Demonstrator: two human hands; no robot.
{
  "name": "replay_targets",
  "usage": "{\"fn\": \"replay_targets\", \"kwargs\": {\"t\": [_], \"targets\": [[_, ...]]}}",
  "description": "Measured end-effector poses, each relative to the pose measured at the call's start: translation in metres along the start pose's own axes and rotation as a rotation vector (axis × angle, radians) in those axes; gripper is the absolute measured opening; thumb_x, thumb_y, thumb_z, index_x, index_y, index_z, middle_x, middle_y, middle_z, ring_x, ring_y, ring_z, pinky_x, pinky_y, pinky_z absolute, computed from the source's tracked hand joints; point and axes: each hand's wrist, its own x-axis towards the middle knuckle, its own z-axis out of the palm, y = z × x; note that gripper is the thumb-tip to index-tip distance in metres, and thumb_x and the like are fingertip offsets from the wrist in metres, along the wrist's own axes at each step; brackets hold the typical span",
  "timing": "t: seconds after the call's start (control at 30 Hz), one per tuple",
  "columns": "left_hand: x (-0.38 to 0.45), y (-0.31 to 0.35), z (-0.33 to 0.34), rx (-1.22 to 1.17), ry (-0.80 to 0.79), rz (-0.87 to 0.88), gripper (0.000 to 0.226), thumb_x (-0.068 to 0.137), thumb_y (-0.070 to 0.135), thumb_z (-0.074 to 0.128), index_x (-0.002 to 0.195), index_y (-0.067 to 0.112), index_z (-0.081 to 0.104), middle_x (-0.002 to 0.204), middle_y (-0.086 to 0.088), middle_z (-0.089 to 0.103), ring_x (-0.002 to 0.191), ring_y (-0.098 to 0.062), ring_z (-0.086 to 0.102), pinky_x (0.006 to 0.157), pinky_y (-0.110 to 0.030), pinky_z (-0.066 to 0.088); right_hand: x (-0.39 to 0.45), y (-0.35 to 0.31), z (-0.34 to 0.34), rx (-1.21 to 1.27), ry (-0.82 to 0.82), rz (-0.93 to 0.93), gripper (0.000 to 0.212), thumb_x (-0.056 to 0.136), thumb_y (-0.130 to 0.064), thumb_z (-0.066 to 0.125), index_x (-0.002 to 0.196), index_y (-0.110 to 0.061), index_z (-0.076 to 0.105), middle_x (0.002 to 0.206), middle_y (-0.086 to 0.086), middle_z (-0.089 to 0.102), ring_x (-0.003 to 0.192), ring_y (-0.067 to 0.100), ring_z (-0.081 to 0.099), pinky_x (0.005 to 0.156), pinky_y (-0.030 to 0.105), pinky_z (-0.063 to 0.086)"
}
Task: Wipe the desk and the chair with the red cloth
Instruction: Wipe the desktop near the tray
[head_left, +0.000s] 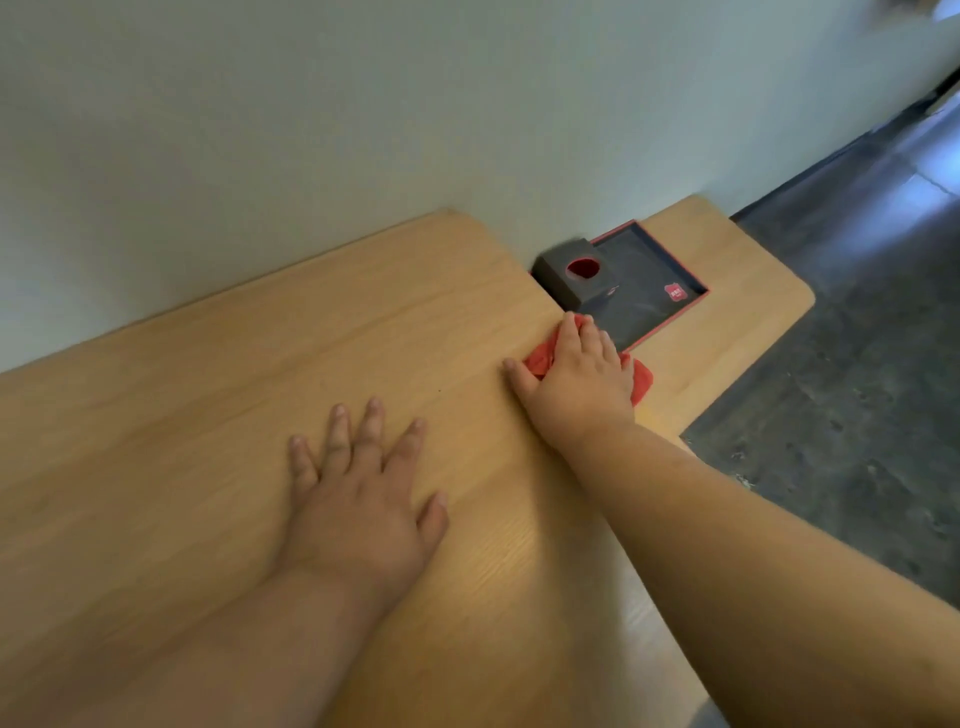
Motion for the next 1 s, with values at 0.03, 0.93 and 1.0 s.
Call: {"fn": "replay_targets", "kwargs": {"t": [0.03,0.93,1.0], "targets": [[0.000,0.000,0.000,-0.009,0.011,0.001,0.083,0.077,0.070,0.005,0.152,0.038,-0.011,0.165,-0.004,-0.017,0.149,-0.033,-0.018,0.115,-0.061,-0.013,0.012,-0.009,0.000,-0.005,-0.001,-0.026,0.101,0.079,-0.082,0.024,0.157,-0.019,0.012,0.165,0.007,0.015,0.151,0.028,0.013,0.120,0.053,0.008],[0.003,-0.005,-0.007,-0.349,0.252,-0.340,0.094,0.085,0.065,0.042,0.155,0.022,-0.002,0.167,-0.004,0.003,0.152,-0.023,-0.004,0.121,-0.051,-0.004,-0.066,0.058,-0.015,0.008,-0.055,-0.389,0.062,0.089,-0.058,0.053,0.147,-0.045,0.036,0.164,-0.001,0.021,0.150,0.022,0.010,0.120,0.038,0.002],[0.006,-0.002,-0.006,-0.271,0.203,-0.335,0.088,0.088,0.066,0.030,0.156,0.021,-0.003,0.167,-0.006,-0.004,0.151,-0.027,-0.009,0.120,-0.054,-0.006,-0.070,0.053,-0.009,0.050,-0.035,-0.231,0.064,0.087,-0.064,0.050,0.146,-0.052,0.030,0.165,0.001,0.012,0.150,0.026,0.005,0.121,0.045,0.003]]}}
